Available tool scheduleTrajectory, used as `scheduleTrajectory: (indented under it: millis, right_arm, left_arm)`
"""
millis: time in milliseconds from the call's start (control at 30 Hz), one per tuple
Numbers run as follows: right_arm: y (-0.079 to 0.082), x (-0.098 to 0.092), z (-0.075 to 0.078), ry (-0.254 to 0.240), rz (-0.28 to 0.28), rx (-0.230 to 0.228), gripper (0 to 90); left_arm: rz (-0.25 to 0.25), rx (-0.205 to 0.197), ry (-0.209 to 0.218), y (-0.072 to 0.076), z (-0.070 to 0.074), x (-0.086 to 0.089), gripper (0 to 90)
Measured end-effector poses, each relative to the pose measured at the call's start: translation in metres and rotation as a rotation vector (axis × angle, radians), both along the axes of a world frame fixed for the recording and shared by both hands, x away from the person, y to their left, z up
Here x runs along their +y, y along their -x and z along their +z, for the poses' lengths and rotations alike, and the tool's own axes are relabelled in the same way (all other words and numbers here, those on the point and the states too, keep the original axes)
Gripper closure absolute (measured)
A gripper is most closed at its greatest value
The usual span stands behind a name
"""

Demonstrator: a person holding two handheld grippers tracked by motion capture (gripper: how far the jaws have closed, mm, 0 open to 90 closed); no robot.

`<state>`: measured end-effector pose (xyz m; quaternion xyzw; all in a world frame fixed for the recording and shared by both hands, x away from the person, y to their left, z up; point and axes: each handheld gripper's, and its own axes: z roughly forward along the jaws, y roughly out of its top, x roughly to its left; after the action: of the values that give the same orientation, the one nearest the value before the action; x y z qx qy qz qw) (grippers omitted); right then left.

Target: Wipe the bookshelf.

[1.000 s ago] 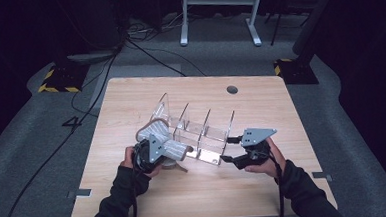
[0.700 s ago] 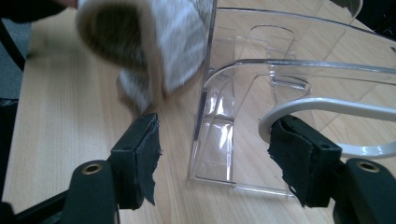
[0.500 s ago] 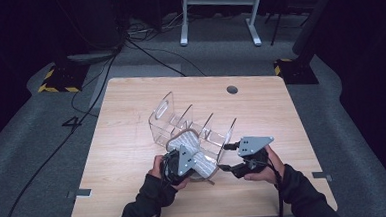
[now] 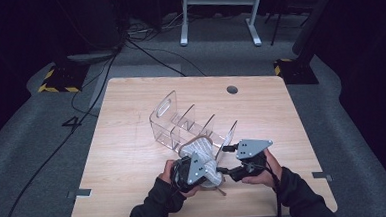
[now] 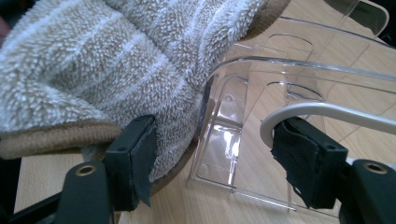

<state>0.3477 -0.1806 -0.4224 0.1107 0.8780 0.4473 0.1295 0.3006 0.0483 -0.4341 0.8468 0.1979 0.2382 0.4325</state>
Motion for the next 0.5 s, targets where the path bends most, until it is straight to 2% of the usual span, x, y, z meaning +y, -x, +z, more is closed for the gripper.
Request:
scheduleTrajectory:
  millis: [33,100,167,200,233,333,400,433,500]
  right_arm:
    - [-0.001,0.001,-0.001,-0.008,0.006,0.008,32.0]
    - [-0.001,0.001,-0.002,-0.007,0.009,0.010,32.0]
    - [-0.002,0.003,-0.004,-0.005,0.006,0.016,31.3]
    - [-0.002,0.004,-0.004,-0.002,0.003,0.022,30.7]
    - [-0.003,0.004,-0.005,-0.011,0.000,0.029,30.3]
    - [-0.006,0.002,-0.006,-0.030,0.002,0.048,30.3]
    - [-0.007,0.002,-0.006,-0.030,0.001,0.046,30.3]
    - [-0.007,0.003,-0.006,-0.030,0.002,0.044,30.3]
    - [-0.008,0.002,-0.006,-0.028,0.001,0.041,30.9]
  left_arm:
    - [0.006,-0.001,0.002,0.000,-0.001,0.003,70.6]
    - [0.035,-0.014,-0.030,-0.002,-0.003,0.009,70.6]
    - [0.065,-0.019,-0.035,-0.005,-0.003,0.019,70.1]
    - [0.085,-0.035,-0.051,-0.007,-0.003,0.023,69.6]
    - [0.133,-0.069,-0.079,-0.011,-0.006,0.033,69.4]
    - [0.207,-0.050,-0.060,-0.024,-0.008,0.056,68.9]
    - [0.222,-0.047,-0.054,-0.027,-0.008,0.061,68.8]
    - [0.264,-0.051,-0.061,-0.032,-0.008,0.071,68.8]
    - [0.313,-0.044,-0.038,-0.040,-0.007,0.086,68.8]
